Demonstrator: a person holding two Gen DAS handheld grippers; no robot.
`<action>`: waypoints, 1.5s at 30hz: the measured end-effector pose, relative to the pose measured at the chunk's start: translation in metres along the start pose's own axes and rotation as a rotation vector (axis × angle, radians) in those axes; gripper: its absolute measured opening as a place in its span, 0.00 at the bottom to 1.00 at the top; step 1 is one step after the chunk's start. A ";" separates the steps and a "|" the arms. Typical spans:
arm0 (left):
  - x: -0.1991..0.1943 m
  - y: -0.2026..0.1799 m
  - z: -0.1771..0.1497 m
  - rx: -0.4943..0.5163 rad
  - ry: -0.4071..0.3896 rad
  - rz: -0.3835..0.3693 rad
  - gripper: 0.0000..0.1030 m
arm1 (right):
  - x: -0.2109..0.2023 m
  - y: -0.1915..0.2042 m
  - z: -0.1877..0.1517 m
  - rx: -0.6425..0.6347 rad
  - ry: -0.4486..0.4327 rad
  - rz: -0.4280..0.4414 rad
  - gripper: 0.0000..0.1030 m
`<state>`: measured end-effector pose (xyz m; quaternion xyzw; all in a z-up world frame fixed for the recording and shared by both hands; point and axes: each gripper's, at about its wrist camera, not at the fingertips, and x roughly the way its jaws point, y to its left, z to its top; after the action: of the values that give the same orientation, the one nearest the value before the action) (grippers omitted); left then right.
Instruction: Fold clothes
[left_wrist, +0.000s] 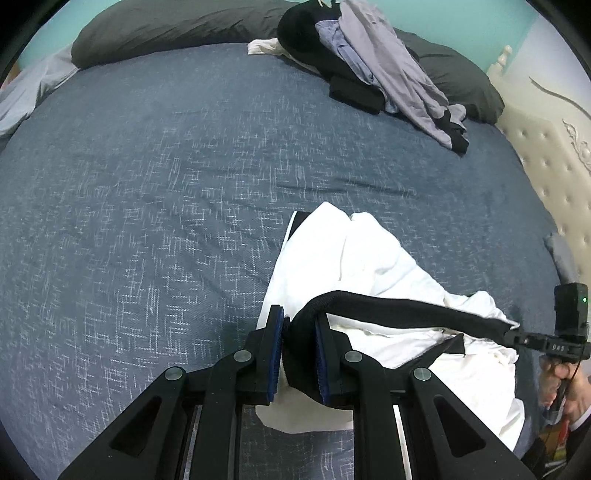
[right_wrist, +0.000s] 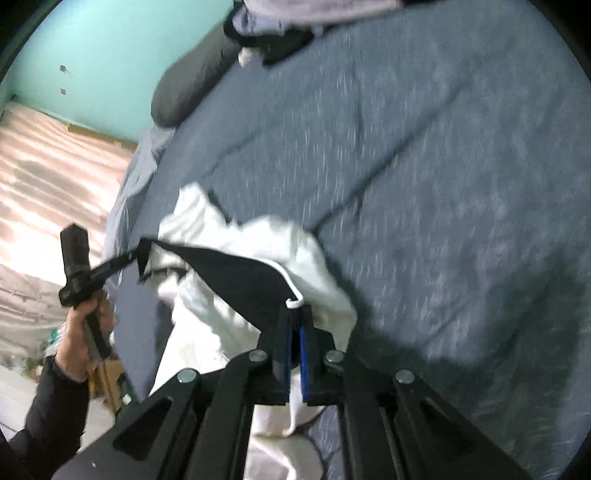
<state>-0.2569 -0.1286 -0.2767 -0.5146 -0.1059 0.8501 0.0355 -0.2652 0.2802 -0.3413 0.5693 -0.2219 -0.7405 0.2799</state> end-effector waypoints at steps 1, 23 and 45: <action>0.001 -0.001 0.000 0.001 0.002 -0.003 0.17 | 0.002 0.000 0.000 -0.002 0.015 -0.021 0.03; -0.002 -0.010 0.000 0.040 0.000 0.013 0.17 | -0.043 0.014 0.007 -0.160 -0.168 -0.217 0.23; -0.039 -0.043 0.002 0.095 -0.101 -0.033 0.60 | -0.028 0.038 -0.003 -0.179 -0.151 -0.285 0.24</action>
<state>-0.2423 -0.0933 -0.2327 -0.4671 -0.0756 0.8783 0.0682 -0.2512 0.2706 -0.2974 0.5106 -0.0925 -0.8300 0.2045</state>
